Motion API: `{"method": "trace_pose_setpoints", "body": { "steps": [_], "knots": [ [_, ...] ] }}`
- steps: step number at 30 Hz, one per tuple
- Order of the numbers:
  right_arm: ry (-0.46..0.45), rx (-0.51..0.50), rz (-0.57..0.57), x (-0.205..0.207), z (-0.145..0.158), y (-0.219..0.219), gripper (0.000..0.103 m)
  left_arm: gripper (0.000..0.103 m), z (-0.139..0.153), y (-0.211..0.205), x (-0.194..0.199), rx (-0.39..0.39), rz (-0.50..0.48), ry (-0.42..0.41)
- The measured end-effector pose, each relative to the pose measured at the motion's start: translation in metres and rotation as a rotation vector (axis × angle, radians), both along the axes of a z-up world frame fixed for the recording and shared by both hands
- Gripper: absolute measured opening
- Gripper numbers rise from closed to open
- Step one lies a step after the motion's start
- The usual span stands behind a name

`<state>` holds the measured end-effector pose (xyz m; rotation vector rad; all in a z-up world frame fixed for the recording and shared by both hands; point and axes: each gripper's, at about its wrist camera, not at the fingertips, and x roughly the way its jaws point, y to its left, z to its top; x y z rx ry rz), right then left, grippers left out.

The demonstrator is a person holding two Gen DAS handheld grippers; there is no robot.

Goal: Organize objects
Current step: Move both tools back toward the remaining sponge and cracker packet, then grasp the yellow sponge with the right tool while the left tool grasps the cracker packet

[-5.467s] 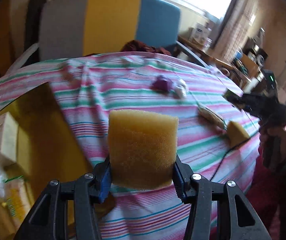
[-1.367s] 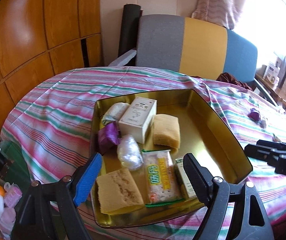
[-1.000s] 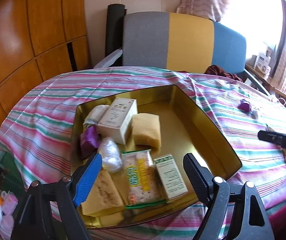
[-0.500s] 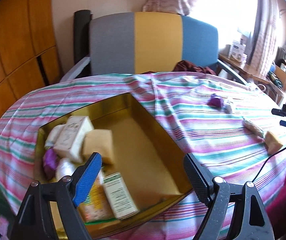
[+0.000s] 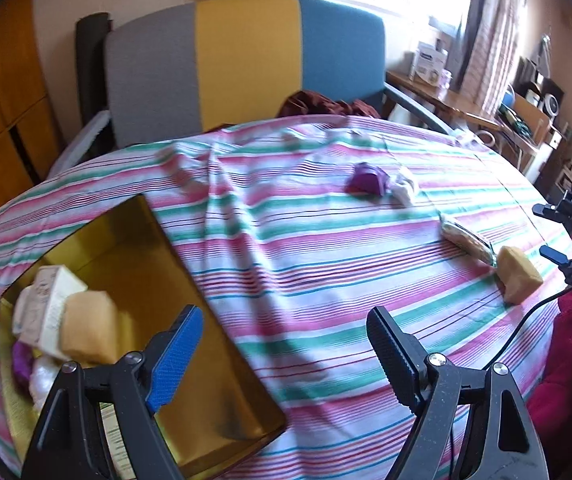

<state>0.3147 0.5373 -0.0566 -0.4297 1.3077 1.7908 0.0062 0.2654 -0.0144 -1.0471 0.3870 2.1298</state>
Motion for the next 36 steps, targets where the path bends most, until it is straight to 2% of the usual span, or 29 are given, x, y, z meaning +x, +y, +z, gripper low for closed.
{"method": "trace_pose_setpoints", "body": {
  "steps": [5, 7, 13, 20, 22, 23, 26, 28, 30, 36],
  "knots": [
    [0.002, -0.032, 0.033, -0.007, -0.007, 0.001, 0.076, 0.084, -0.005, 0.035, 0.005, -0.015, -0.055, -0.028],
    [-0.014, -0.039, 0.040, -0.009, -0.009, 0.001, 0.076, 0.084, -0.007, 0.050, 0.005, -0.008, -0.072, -0.071],
    [-0.157, -0.111, 0.093, -0.024, -0.026, 0.003, 0.076, 0.084, -0.020, 0.092, 0.008, -0.016, -0.110, -0.157],
    [-0.304, -0.114, 0.162, -0.043, -0.032, -0.002, 0.076, 0.084, -0.033, 0.124, 0.013, -0.039, -0.159, -0.214],
    [-0.341, -0.107, 0.178, -0.046, -0.033, -0.004, 0.065, 0.081, -0.037, 0.131, 0.013, -0.047, -0.176, -0.237],
    [-0.360, -0.099, 0.174, -0.046, -0.031, -0.003, 0.051, 0.081, -0.039, 0.135, 0.014, -0.049, -0.187, -0.247],
    [-0.338, -0.081, 0.139, -0.038, -0.026, -0.003, 0.048, 0.078, -0.043, 0.147, 0.014, -0.054, -0.206, -0.274],
    [-0.306, -0.053, 0.082, -0.026, -0.019, -0.002, 0.047, 0.070, -0.048, 0.156, 0.014, -0.053, -0.222, -0.315],
    [-0.269, -0.026, 0.036, -0.017, -0.011, 0.000, 0.047, 0.066, -0.053, 0.167, 0.014, -0.051, -0.235, -0.363],
    [-0.128, -0.003, -0.021, 0.003, -0.002, 0.003, 0.047, 0.066, -0.060, 0.205, 0.020, -0.038, -0.234, -0.470]
  ]
}}
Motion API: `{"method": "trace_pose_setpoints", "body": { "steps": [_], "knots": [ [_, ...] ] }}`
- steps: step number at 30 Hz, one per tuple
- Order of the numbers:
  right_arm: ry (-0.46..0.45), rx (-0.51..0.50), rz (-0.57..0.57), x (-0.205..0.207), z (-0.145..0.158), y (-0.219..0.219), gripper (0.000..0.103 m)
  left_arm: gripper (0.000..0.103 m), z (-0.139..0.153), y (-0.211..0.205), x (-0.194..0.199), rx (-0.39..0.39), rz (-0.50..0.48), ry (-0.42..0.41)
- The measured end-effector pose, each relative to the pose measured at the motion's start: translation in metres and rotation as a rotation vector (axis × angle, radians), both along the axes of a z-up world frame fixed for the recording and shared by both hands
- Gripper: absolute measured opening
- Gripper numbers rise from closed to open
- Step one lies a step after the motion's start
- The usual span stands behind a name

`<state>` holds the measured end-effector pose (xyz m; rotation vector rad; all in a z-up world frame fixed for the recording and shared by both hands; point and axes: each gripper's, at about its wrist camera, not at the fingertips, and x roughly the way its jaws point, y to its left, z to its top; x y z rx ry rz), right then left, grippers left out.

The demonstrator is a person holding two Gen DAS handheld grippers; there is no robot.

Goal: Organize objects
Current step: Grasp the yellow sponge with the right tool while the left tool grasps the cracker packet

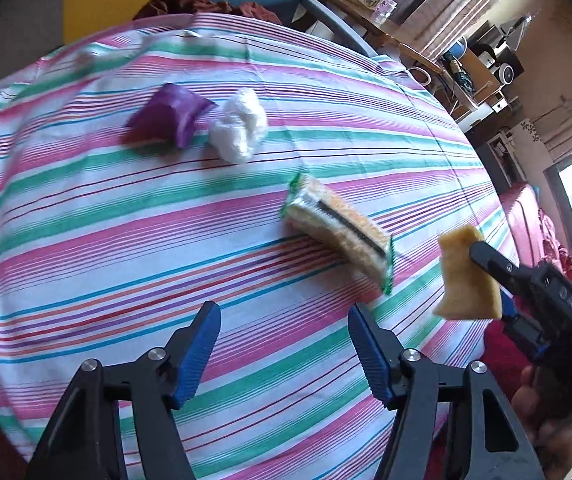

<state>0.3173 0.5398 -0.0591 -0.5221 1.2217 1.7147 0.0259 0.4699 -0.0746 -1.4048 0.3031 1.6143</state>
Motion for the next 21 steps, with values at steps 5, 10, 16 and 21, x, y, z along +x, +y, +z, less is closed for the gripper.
{"method": "trace_pose_setpoints", "body": {
  "steps": [5, 10, 16, 21],
  "knots": [
    [0.065, 0.015, 0.006, 0.006, 0.005, -0.002, 0.047, 0.066, -0.002, 0.037, 0.004, -0.001, 0.015, -0.021],
    [0.095, 0.016, 0.012, 0.008, 0.005, -0.001, 0.047, 0.066, -0.014, 0.069, 0.001, -0.027, 0.047, -0.024],
    [0.119, 0.014, 0.024, 0.005, 0.004, -0.001, 0.047, 0.067, -0.027, 0.100, 0.003, -0.070, 0.045, 0.035],
    [0.130, 0.007, 0.009, 0.010, 0.001, 0.000, 0.047, 0.072, -0.027, 0.119, 0.017, -0.093, -0.029, 0.141]
  ]
}}
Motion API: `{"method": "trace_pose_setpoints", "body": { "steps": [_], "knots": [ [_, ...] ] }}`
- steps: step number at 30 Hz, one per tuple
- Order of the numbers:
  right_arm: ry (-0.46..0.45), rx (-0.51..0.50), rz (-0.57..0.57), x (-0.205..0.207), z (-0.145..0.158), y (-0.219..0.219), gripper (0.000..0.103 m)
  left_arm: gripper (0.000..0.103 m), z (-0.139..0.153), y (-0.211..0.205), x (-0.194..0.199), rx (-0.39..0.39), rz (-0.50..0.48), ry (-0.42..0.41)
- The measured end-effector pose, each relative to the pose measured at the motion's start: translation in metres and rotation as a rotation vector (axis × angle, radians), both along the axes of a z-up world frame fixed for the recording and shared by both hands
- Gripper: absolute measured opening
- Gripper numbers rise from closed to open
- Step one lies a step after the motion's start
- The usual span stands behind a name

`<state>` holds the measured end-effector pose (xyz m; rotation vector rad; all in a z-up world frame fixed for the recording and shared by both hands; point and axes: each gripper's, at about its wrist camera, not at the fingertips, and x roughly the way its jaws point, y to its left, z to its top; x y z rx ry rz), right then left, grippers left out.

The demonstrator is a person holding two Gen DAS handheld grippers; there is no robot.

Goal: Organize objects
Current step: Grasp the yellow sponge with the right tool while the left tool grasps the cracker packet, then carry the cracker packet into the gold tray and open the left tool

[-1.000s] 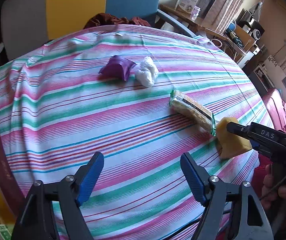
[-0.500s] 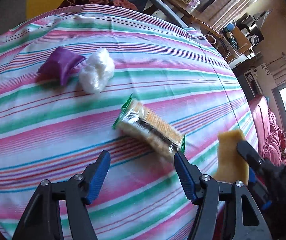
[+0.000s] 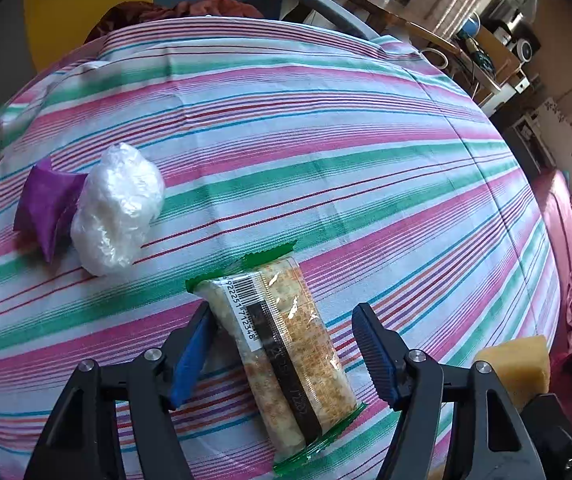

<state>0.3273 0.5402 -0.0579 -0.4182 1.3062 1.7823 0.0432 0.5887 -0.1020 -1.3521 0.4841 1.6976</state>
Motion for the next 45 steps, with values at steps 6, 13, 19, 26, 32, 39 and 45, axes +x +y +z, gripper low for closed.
{"method": "trace_pose_setpoints", "body": {
  "steps": [6, 13, 19, 26, 32, 39, 45],
  "knots": [
    [-0.012, 0.002, -0.016, 0.004, 0.000, 0.001, 0.047, 0.051, -0.002, -0.011, 0.012, -0.006, -0.120, 0.126],
    [-0.133, -0.033, 0.163, -0.037, -0.010, 0.000, 0.047, 0.039, 0.000, -0.081, 0.010, 0.027, -0.158, 0.166],
    [-0.241, -0.058, 0.371, -0.079, -0.023, -0.013, 0.047, 0.039, 0.002, -0.166, 0.010, 0.048, -0.121, 0.173],
    [-0.374, -0.040, 0.478, -0.107, -0.029, -0.025, 0.047, 0.039, 0.004, -0.218, 0.008, 0.098, -0.041, 0.173],
    [-0.415, -0.020, 0.484, -0.112, -0.030, -0.027, 0.047, 0.040, 0.001, -0.216, 0.012, 0.115, -0.036, 0.194],
    [-0.439, -0.009, 0.488, -0.115, -0.030, -0.029, 0.047, 0.039, 0.001, -0.224, 0.011, 0.147, -0.029, 0.194],
    [-0.446, -0.008, 0.497, -0.116, -0.031, -0.029, 0.047, 0.036, 0.005, -0.229, 0.014, 0.145, -0.016, 0.221]
  ]
}}
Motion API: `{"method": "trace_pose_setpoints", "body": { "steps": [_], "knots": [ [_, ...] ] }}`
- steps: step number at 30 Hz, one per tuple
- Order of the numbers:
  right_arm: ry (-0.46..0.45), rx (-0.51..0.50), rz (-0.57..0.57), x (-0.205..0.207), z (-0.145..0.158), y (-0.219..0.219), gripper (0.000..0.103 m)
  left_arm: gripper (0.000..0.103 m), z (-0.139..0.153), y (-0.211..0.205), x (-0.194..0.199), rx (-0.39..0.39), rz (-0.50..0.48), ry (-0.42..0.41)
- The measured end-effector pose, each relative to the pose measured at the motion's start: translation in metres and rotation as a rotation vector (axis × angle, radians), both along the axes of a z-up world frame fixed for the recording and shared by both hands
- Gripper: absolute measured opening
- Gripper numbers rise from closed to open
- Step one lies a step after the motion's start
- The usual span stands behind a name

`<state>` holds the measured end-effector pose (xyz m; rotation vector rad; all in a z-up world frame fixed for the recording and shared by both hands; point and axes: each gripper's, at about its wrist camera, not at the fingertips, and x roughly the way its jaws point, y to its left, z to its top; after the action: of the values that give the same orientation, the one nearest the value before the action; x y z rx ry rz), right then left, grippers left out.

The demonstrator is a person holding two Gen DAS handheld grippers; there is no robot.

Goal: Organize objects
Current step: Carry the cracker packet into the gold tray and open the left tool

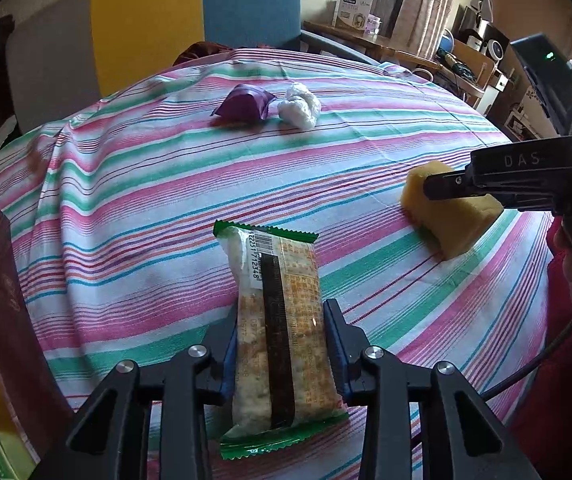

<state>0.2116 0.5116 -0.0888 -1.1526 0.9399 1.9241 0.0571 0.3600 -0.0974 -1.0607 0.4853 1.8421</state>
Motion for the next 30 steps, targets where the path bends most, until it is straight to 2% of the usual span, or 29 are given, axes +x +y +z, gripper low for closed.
{"method": "trace_pose_setpoints", "body": {
  "steps": [3, 12, 18, 30],
  "knots": [
    [-0.003, 0.004, 0.003, 0.000, 0.000, 0.000, 0.047, 0.034, 0.007, -0.006, 0.001, 0.006, 0.013, 0.015],
    [-0.024, 0.021, 0.016, -0.003, 0.000, -0.003, 0.047, 0.034, 0.048, -0.037, 0.006, 0.099, 0.030, 0.077],
    [-0.042, 0.036, 0.024, -0.005, 0.000, -0.006, 0.047, 0.034, 0.068, -0.063, -0.001, 0.138, 0.078, 0.102],
    [-0.095, 0.083, 0.045, -0.013, 0.000, -0.014, 0.047, 0.034, 0.080, -0.113, -0.026, 0.162, 0.196, 0.093]
  ]
}}
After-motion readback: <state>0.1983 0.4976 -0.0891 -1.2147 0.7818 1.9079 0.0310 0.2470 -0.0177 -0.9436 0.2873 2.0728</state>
